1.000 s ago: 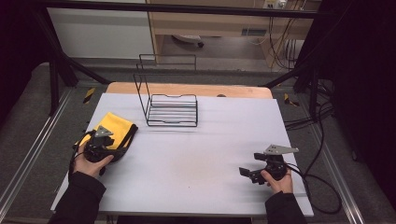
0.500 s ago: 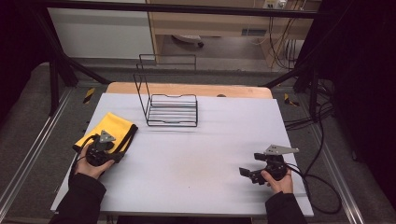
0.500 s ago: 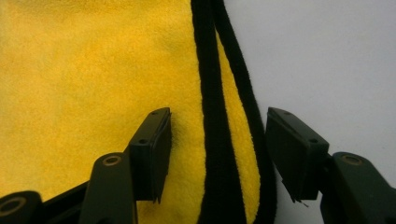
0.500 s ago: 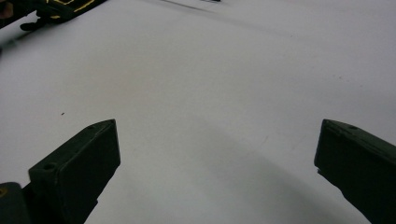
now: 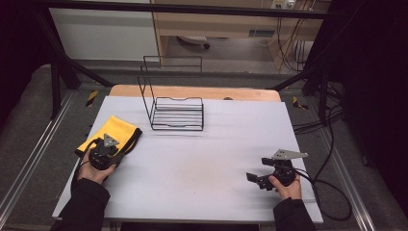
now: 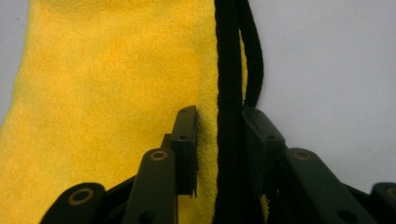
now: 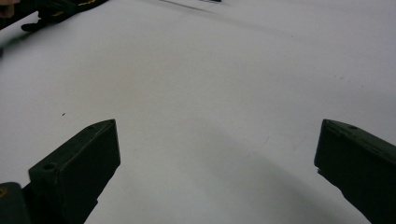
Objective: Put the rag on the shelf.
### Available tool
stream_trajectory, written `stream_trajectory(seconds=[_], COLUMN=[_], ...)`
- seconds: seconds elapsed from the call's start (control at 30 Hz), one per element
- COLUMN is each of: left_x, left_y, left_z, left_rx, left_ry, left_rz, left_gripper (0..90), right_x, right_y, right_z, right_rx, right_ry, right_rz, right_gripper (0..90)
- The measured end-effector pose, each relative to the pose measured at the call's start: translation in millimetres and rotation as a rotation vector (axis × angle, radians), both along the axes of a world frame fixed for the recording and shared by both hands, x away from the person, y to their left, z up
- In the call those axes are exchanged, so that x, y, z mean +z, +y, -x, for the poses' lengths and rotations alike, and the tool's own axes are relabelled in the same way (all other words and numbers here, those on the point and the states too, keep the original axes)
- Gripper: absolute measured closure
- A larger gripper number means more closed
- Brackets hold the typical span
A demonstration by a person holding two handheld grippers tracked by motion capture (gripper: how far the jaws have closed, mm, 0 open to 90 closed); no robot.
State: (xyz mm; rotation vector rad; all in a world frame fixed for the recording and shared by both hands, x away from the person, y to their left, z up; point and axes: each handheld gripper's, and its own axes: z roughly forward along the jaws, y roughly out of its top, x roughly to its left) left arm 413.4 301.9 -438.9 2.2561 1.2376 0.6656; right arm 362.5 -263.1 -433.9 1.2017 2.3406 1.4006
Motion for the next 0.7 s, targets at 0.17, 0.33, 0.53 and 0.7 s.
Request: stream_trajectory(seconds=[0.17, 0.33, 0.53, 0.7], left_x=[0.2, 2.2, 7.4, 13.5], left_y=[-0.4, 7.3, 13.1, 17.0], left_z=[-0.5, -2.2, 0.3, 2.8], left_rx=[0.0, 0.01, 0.007, 0.001], left_ry=[-0.007, 0.005, -0.024, -0.035], left_rz=[-0.02, 0.056, 0.091, 0.119], left_gripper=[72.4, 78.4, 81.4, 82.0], right_x=[0.2, 0.2, 0.0, -0.2], right_y=[-0.3, 0.0, 0.0, 0.3], right_z=[0.1, 0.1, -0.1, -0.2], right_rx=[0.001, 0.003, 0.007, 0.01], right_ry=[0.0, 0.002, 0.004, 0.005], right_rz=[0.0, -0.002, -0.005, -0.006], right_gripper=[0.8, 0.8, 0.9, 1.0])
